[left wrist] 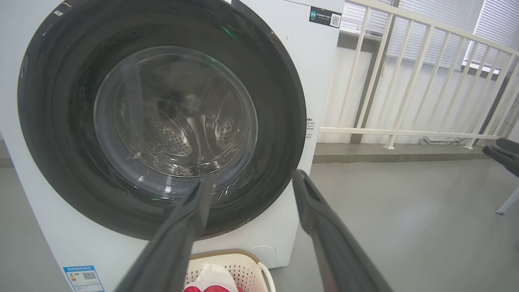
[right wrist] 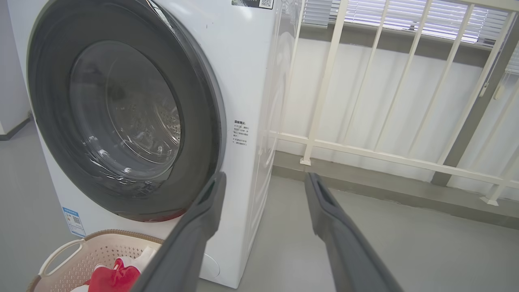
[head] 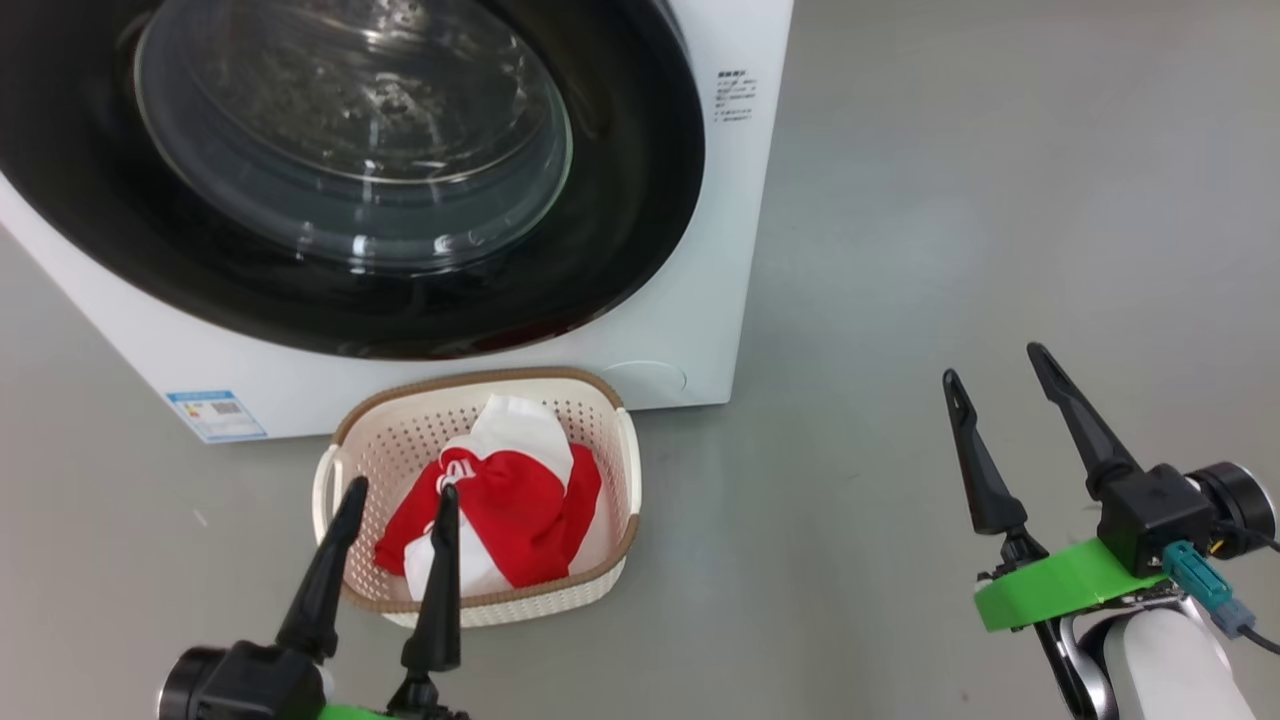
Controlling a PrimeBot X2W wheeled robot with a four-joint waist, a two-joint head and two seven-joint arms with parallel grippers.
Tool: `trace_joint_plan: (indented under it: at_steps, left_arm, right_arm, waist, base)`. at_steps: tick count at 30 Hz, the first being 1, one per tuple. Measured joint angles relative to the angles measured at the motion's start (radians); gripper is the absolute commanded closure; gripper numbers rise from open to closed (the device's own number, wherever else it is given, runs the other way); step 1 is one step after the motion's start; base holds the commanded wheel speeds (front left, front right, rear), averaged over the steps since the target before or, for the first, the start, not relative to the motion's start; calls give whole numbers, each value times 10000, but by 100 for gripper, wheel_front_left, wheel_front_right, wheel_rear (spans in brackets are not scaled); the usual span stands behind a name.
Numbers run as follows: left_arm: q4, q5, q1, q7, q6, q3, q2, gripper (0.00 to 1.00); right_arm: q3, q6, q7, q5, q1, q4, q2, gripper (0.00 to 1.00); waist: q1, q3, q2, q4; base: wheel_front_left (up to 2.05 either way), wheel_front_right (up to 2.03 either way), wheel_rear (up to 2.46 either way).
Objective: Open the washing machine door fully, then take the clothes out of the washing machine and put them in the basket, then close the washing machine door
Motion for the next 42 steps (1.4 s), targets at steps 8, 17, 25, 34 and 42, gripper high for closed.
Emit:
trace_joint_plan:
  at_steps: [8, 17, 25, 34, 42]
  left_arm:
    - [-8, 88, 314, 0, -67, 142, 0, 0]
    - [6, 88, 754, 0, -63, 303, 2, 0]
    - [142, 263, 1022, 0, -75, 491, 4, 0]
    - [249, 353, 1240, 0, -178, 685, 4, 0]
    - [336, 343, 1240, 0, -284, 688, 4, 0]
  right_arm:
    - [-105, 0, 0, 138, 762, -410, 17, 0]
    - [-98, 0, 0, 242, 1620, -800, 38, 0]
    - [-274, 0, 0, 268, 2164, -1076, 71, 0]
    - [-349, 0, 0, 420, 2567, -1160, 113, 0]
    - [-345, 0, 0, 451, 2569, -1214, 121, 0]
  waist:
    - [0, -468, 0, -322]
    - [0, -981, 0, -647]
    - [1, -1274, 0, -757]
    - [0, -1542, 0, -777]
    - [0, -1611, 0, -665]
  base:
    - [0, 0, 0]
    - [0, 0, 0]
    - [0, 0, 0]
    - [0, 0, 0]
    - [0, 0, 0]
